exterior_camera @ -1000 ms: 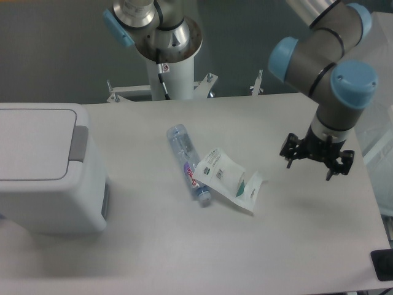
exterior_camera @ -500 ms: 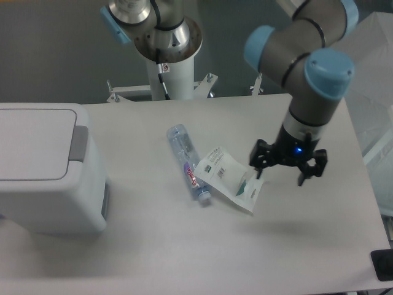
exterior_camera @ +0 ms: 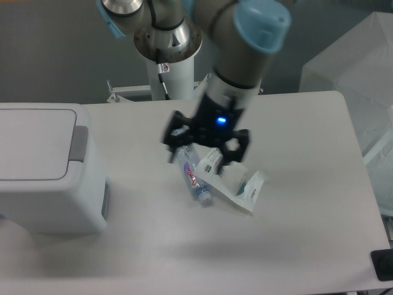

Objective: Open the trash can
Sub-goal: 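Move the open gripper across the table toward the trash can lid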

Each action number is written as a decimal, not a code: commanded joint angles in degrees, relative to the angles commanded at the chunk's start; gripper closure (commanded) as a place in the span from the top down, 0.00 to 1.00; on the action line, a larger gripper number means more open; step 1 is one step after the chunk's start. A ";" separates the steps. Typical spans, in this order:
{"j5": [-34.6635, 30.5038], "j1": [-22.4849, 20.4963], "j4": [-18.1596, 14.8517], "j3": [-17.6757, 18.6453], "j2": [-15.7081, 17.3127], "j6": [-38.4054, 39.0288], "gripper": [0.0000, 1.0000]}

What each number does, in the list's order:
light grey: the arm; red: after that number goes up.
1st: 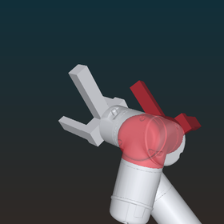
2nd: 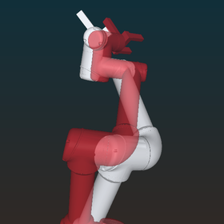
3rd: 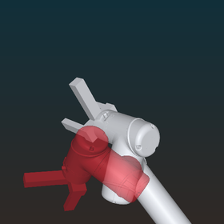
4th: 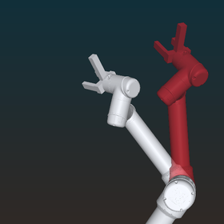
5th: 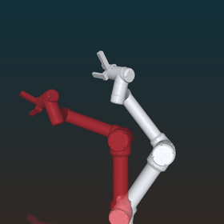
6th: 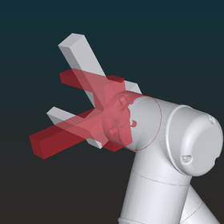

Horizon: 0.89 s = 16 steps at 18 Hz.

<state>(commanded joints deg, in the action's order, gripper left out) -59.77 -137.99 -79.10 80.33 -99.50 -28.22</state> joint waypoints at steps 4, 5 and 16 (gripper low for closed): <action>0.89 1.59 0.00 1.06 1.24 3.78 1.00; 0.71 1.67 -0.09 1.23 1.24 4.31 1.00; 0.27 4.14 -0.09 4.49 2.56 5.99 1.00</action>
<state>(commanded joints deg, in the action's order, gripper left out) -59.50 -133.86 -79.19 84.81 -96.94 -22.24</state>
